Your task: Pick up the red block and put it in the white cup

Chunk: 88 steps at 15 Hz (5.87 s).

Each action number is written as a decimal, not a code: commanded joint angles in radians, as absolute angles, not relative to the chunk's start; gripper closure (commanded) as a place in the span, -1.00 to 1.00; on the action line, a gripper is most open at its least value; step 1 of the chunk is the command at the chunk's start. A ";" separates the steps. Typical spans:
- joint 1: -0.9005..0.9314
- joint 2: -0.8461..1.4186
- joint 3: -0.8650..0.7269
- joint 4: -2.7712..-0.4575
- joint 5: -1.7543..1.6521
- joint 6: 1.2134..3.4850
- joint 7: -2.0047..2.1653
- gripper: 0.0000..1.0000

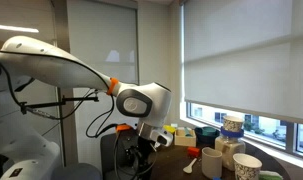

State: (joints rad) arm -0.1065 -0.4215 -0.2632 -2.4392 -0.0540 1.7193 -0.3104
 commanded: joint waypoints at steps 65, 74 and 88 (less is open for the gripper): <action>-0.069 0.404 0.035 -1.667 0.044 2.232 -0.482 -0.45; -0.044 0.309 0.033 -1.735 0.016 2.289 -0.444 0.19; -0.088 -0.010 -0.075 -1.818 -0.076 2.243 -0.200 0.19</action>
